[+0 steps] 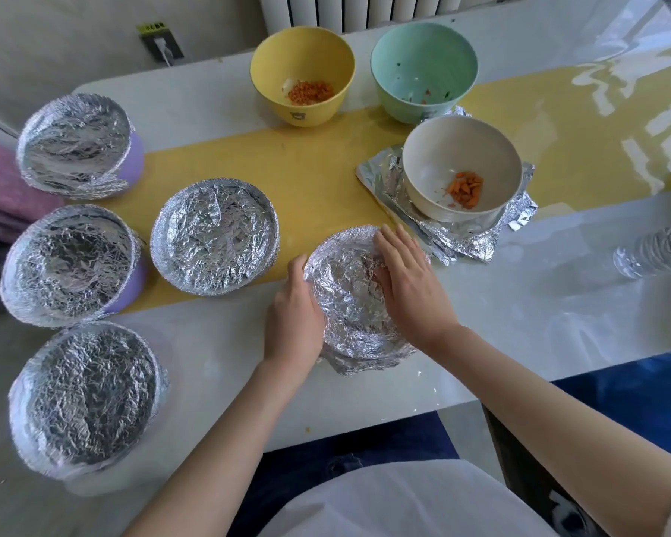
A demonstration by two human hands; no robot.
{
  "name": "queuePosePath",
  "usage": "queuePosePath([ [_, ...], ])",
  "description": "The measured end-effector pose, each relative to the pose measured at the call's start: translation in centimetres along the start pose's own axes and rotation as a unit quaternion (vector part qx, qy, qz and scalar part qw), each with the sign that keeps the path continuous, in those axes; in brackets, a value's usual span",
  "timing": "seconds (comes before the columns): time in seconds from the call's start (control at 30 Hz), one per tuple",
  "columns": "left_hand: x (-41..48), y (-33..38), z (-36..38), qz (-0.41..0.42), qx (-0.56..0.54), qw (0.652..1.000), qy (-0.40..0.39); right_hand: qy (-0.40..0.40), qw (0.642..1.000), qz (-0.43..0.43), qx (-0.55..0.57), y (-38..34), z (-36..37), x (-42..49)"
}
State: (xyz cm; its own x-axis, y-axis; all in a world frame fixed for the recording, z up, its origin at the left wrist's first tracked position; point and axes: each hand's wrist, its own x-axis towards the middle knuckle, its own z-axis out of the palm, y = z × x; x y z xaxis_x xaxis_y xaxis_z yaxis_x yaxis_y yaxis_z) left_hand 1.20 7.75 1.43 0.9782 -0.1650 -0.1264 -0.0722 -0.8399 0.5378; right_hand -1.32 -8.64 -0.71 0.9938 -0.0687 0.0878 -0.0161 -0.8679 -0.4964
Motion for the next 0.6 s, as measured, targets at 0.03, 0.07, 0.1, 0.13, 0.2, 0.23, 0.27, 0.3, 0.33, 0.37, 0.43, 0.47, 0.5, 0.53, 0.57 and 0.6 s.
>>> queuePosePath([
  [0.03, -0.2, -0.1, 0.0, -0.013, 0.019, 1.0, -0.008, -0.001, 1.0, -0.002, 0.002, 0.1, 0.0, -0.1],
  [0.07, -0.3, -0.3, 0.1, -0.021, 0.034, 0.999, -0.012, -0.001, 1.0, -0.006, 0.0, 0.3, 0.0, -0.1],
  [0.1, -0.2, -0.3, 0.0, -0.019, 0.036, 0.999, -0.011, 0.001, 1.0, -0.005, -0.001, 0.4, 0.0, 0.0],
  [0.13, 0.0, -0.3, 0.0, -0.002, 0.019, 1.0, -0.006, 0.004, 1.0, 0.002, 0.001, 0.5, -0.1, 0.2],
  [0.2, 0.8, 0.0, -0.2, 0.064, -0.039, 0.997, 0.01, 0.008, 0.999, 0.028, 0.018, 0.8, -0.5, 0.6],
  [0.23, 1.5, 0.3, -0.1, 0.104, -0.054, 0.993, 0.014, 0.01, 0.999, 0.042, 0.031, 0.9, -0.7, 0.7],
  [0.27, 2.2, 0.5, 0.0, 0.139, -0.055, 0.989, 0.01, 0.01, 0.997, 0.056, 0.045, 1.1, -0.7, 0.9],
  [0.3, 3.0, 0.8, 0.3, 0.163, -0.048, 0.985, -0.001, 0.008, 0.996, 0.073, 0.059, 1.3, -0.8, 1.1],
  [0.33, 3.7, 0.9, 0.5, 0.177, -0.038, 0.983, -0.015, 0.006, 0.993, 0.091, 0.074, 1.4, -0.8, 1.3],
  [0.37, 4.3, 0.9, 0.8, 0.185, -0.034, 0.982, -0.029, 0.007, 0.99, 0.108, 0.09, 1.5, -0.8, 1.4],
  [0.43, 5.2, 0.6, 1.2, 0.178, -0.068, 0.98, -0.049, 0.013, 0.981, 0.141, 0.129, 1.4, -0.9, 1.6],
  [0.47, 5.6, 0.3, 1.2, 0.167, -0.102, 0.979, -0.049, 0.016, 0.976, 0.157, 0.151, 1.4, -0.9, 1.7],
  [0.5, 5.9, 0.1, 1.2, 0.154, -0.135, 0.978, -0.043, 0.02, 0.97, 0.172, 0.169, 1.3, -1.0, 1.7],
  [0.53, 6.1, 0.0, 1.1, 0.144, -0.16, 0.976, -0.036, 0.023, 0.966, 0.183, 0.182, 1.4, -0.9, 1.8],
  [0.57, 6.1, 0.0, 1.1, 0.135, -0.179, 0.974, -0.032, 0.024, 0.963, 0.19, 0.188, 1.4, -0.9, 1.8],
  [0.6, 6.1, 0.1, 1.1, 0.125, -0.195, 0.972, -0.031, 0.025, 0.963, 0.193, 0.189, 1.4, -0.8, 1.8],
])
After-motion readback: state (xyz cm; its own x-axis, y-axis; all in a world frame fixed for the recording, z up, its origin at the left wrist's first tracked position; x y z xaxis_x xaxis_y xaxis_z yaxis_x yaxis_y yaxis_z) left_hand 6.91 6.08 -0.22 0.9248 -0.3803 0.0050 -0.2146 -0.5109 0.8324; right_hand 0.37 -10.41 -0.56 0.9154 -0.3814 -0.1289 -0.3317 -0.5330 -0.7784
